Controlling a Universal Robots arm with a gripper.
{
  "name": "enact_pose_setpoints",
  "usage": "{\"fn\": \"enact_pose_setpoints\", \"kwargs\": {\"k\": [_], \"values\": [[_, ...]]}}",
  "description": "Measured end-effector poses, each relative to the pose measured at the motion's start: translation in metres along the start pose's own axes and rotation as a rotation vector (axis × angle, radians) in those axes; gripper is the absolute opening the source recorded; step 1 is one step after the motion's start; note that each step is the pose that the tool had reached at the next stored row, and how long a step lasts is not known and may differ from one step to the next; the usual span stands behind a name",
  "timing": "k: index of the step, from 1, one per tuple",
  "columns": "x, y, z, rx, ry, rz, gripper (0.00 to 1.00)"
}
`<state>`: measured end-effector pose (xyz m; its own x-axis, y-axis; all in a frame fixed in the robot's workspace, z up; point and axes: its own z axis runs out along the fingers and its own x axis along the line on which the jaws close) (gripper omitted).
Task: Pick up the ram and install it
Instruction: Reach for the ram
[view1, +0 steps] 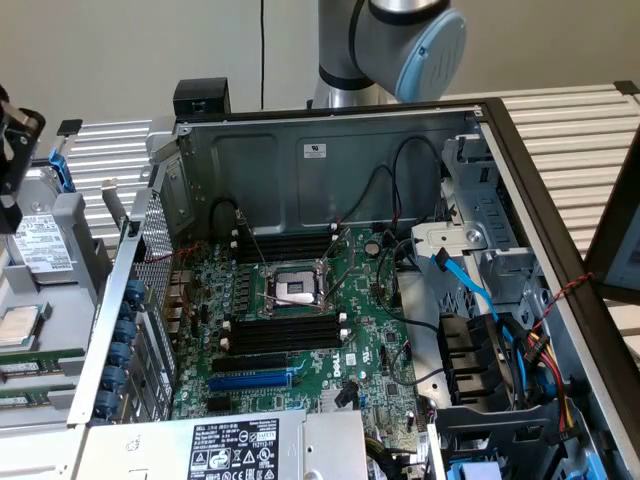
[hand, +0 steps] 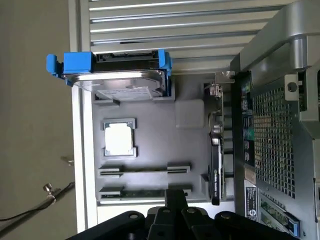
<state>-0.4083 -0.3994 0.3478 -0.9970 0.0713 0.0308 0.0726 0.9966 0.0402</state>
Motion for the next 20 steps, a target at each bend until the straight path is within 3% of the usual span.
{"fn": "enact_pose_setpoints", "kwargs": {"k": [11, 20], "values": [[0.033, -0.0032, 0.0206, 0.0017, 0.0017, 0.000, 0.11], [0.037, -0.0041, 0.0341, 0.0019, 0.0057, 0.002, 0.11]]}}
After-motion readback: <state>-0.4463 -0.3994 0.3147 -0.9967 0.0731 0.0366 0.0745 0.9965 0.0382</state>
